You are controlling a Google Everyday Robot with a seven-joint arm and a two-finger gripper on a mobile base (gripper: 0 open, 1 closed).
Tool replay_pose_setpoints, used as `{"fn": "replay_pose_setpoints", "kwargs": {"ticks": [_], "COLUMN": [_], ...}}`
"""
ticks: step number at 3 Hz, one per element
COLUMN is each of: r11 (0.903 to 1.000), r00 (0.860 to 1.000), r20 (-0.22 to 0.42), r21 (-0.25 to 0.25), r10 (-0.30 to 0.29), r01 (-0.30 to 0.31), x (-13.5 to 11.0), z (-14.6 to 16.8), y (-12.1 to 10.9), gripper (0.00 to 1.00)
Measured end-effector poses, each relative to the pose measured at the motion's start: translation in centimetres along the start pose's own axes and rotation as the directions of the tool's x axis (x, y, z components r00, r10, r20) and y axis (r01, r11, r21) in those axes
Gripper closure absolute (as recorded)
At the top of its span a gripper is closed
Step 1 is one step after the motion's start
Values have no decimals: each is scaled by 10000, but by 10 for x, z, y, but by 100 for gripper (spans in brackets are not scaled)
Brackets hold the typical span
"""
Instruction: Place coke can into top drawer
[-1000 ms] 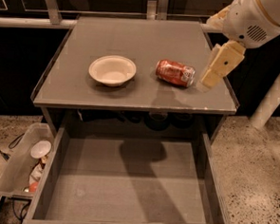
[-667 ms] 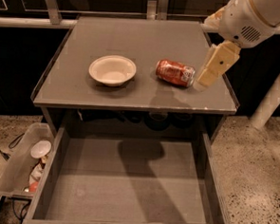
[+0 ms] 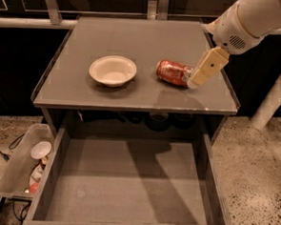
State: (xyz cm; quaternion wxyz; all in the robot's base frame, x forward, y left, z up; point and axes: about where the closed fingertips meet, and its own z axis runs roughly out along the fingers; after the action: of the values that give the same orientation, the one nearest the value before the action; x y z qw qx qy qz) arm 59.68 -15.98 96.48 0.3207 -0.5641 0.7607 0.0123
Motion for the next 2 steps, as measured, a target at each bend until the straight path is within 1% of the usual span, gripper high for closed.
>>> {"fn": "replay_pose_setpoints", "kwargs": {"ticks": [1, 2], "r11": [9980, 9972], "r00": [9984, 9962], "r20": [131, 533], "r21": [307, 243], "r10": [548, 694], "r01": [-552, -708], "x": [15, 21], "z": [24, 44], "y": [-15, -24], "gripper": [0, 0]}}
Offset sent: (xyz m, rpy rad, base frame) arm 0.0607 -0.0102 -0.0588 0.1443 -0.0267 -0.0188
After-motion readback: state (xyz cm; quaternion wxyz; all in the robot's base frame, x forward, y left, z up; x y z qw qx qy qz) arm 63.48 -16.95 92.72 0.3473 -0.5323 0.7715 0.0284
